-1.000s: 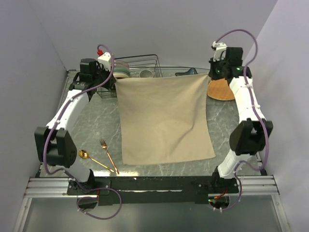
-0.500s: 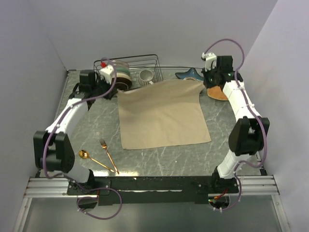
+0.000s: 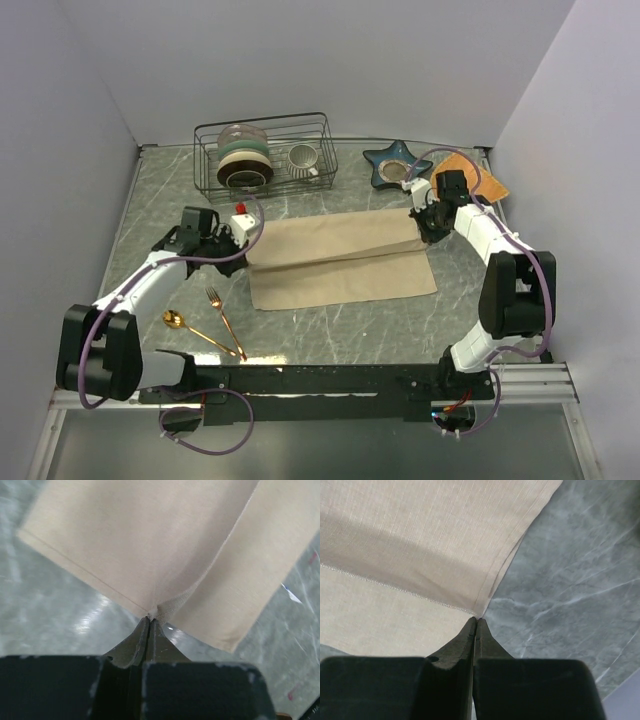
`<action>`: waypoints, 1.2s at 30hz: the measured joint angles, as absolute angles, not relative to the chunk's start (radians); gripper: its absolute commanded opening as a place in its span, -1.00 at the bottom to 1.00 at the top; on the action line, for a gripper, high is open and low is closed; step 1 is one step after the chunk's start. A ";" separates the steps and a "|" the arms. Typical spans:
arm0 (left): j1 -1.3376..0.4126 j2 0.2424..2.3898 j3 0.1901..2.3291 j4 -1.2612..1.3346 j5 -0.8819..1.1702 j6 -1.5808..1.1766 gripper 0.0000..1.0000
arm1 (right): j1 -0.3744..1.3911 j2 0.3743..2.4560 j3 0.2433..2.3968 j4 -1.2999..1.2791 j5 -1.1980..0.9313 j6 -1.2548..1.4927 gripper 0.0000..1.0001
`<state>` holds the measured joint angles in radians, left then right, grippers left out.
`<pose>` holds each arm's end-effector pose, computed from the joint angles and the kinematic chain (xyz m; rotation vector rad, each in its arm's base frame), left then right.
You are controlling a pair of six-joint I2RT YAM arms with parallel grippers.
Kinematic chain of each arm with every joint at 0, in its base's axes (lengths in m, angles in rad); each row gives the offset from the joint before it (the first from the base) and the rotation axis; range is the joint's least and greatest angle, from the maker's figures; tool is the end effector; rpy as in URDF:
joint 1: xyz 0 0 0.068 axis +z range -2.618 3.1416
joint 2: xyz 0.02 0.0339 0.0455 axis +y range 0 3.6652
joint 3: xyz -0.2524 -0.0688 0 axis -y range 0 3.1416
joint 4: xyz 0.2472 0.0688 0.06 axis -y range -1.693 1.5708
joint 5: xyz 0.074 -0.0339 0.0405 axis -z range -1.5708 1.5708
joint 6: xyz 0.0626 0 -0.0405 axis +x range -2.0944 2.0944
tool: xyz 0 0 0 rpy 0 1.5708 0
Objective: Fold the napkin into a case and place the utensils inside
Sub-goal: Fold and flatten the napkin at the center of the board.
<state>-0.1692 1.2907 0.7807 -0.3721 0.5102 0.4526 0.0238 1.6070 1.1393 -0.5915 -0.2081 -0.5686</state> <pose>0.2679 -0.0768 0.1884 0.9287 2.1715 -0.4880 0.3426 0.0211 0.1899 -0.8249 2.4603 0.0784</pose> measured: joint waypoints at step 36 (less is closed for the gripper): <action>-0.506 1.342 0.756 -0.551 0.302 0.618 -0.98 | 0.061 1.541 0.916 -0.563 -0.111 -0.717 -1.00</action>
